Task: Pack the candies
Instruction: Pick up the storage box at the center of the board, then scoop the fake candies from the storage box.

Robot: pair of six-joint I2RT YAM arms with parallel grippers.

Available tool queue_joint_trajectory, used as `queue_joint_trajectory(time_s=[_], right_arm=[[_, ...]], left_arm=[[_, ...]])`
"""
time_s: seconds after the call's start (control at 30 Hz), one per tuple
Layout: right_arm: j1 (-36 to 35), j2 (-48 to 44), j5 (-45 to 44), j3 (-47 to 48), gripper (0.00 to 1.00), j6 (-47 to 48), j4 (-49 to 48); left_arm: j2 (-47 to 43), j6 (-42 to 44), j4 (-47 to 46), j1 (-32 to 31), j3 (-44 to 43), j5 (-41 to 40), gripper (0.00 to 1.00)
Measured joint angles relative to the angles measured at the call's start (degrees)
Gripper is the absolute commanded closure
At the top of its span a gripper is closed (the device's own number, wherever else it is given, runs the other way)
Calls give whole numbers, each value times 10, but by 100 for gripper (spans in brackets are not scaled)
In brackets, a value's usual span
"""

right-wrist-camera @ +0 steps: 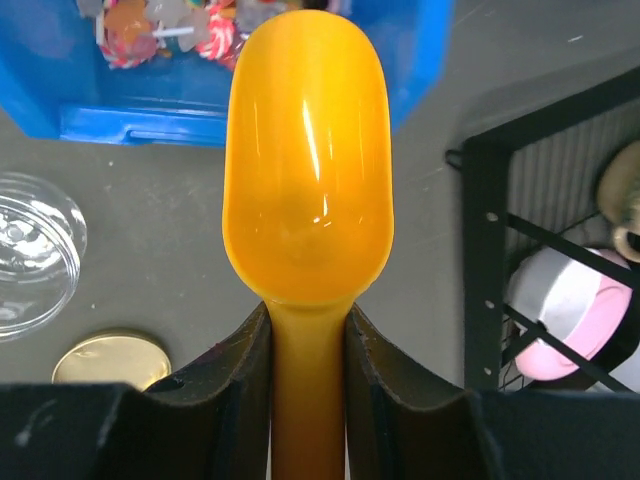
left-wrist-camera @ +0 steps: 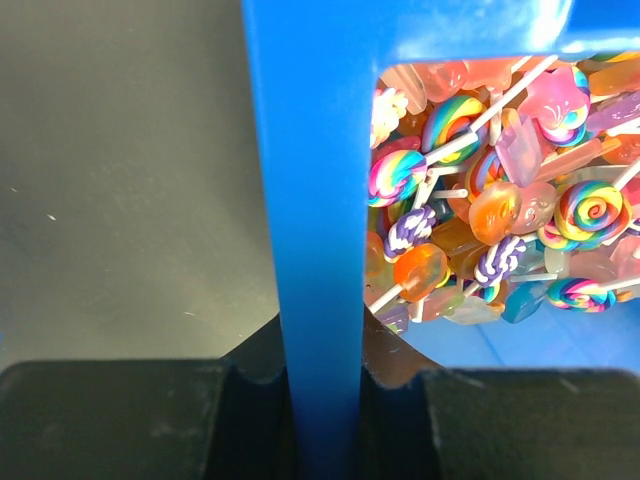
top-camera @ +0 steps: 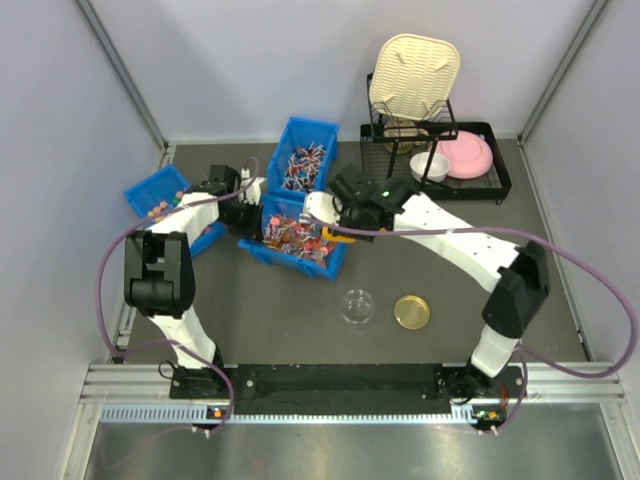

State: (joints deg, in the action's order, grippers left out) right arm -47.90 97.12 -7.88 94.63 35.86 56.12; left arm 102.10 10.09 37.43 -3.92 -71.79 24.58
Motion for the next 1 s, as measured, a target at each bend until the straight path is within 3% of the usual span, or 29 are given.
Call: queue_joint_trajectory(time_s=[0.2,0.67,1.0], right_arm=[[-30,97,-35,32,100,7,32],[-68,277,-61,220,100,25,103],[-71,304,-32,216,100,10,29]], left_arm=[[-24,-7,-9,-29,19,-48,100],[-83,-17,-25,-35,58,-100,100],[-103,-18,-49,-33,86,-108,100]])
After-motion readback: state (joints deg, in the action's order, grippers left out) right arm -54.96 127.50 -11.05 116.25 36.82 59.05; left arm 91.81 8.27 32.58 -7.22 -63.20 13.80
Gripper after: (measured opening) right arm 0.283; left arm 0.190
